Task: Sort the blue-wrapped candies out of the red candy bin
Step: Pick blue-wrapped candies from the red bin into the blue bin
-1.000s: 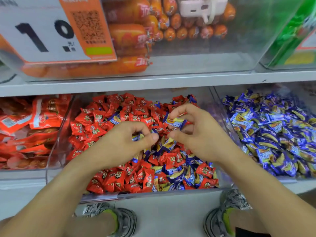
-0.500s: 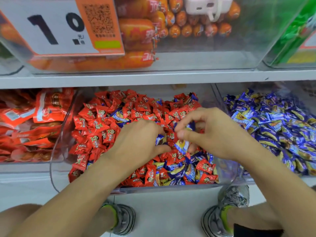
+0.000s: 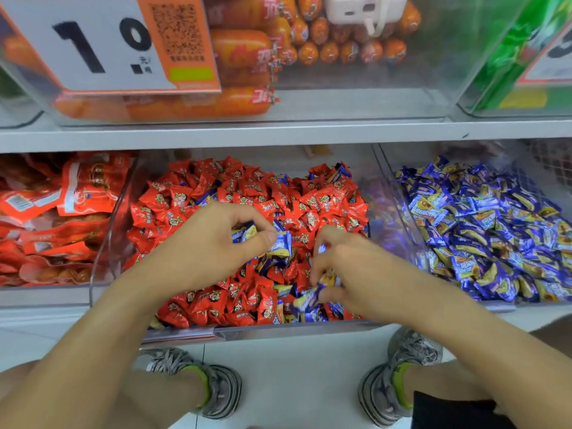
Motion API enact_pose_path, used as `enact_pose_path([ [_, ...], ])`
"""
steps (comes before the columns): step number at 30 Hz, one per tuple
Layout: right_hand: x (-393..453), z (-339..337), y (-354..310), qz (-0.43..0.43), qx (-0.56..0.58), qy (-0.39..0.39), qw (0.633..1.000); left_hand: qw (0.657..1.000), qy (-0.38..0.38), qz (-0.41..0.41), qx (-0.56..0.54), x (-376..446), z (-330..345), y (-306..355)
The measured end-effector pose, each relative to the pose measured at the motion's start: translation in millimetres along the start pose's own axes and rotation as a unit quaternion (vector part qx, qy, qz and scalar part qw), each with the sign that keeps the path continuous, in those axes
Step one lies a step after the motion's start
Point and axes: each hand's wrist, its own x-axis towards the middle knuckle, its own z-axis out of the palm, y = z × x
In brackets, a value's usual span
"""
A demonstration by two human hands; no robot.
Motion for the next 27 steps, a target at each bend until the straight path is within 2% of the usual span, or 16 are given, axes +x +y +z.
enact_pose_path([
  [4,-12,-26,2,0.016,0.160,0.109,0.981,0.998,0.004,-0.034,-0.058,-2,8,-3],
  [9,-20,-32,2,0.060,0.220,0.157,0.961,0.979,-0.007,-0.082,-0.188,-5,29,8],
  [13,-28,-45,7,0.067,0.215,0.220,0.949,0.913,0.001,-0.110,-0.394,-4,46,42],
  [15,-34,-52,11,0.064,0.198,0.250,0.946,0.904,-0.001,-0.100,-0.416,1,52,59],
  [19,-54,-68,30,0.038,0.202,0.258,0.944,0.953,0.055,-0.060,-0.291,15,68,96],
  [22,-75,-77,71,0.064,0.236,0.246,0.938,0.974,0.058,-0.022,-0.220,36,83,115],
  [25,-100,-80,123,0.101,0.345,0.258,0.897,0.992,0.082,0.066,-0.076,60,100,132],
  [27,-111,-78,153,0.106,0.328,0.274,0.898,0.989,0.066,0.129,-0.018,78,113,146],
])
